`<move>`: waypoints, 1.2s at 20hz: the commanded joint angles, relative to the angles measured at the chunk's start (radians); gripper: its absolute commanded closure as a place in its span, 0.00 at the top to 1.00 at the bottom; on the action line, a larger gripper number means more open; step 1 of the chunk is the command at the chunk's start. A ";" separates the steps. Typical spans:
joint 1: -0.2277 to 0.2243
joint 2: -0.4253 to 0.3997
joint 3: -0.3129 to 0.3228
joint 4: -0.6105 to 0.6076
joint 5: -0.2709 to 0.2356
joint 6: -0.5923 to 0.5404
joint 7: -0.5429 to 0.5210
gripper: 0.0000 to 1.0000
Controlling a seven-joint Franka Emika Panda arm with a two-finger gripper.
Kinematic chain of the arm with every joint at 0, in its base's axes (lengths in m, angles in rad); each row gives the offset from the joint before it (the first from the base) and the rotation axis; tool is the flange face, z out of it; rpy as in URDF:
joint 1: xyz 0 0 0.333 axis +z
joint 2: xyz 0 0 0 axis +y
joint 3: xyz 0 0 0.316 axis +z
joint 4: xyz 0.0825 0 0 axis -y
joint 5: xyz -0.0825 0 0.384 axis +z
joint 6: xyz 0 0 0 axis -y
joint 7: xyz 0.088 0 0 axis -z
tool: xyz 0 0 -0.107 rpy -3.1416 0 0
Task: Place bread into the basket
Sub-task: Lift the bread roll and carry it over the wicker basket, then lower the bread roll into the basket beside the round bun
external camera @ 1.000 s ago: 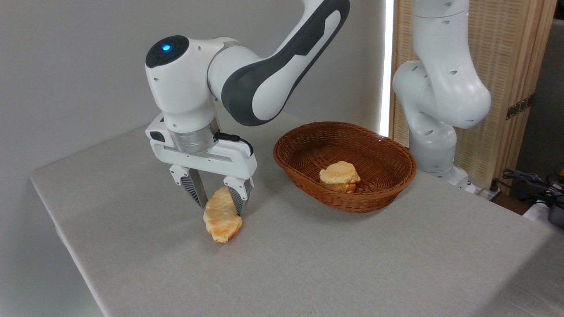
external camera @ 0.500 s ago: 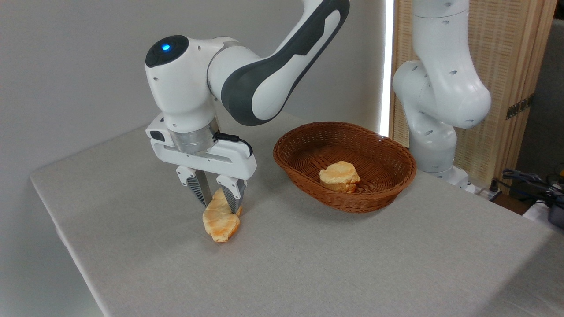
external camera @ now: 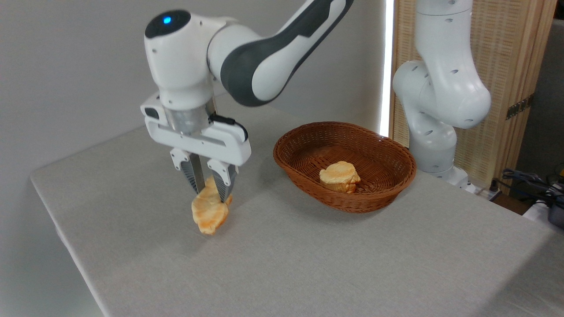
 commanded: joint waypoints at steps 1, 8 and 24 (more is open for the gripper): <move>-0.007 -0.060 0.001 0.011 0.009 -0.035 0.021 0.56; -0.008 -0.198 -0.016 0.005 0.009 -0.191 0.170 0.59; -0.008 -0.465 -0.016 -0.286 0.073 -0.450 0.632 0.67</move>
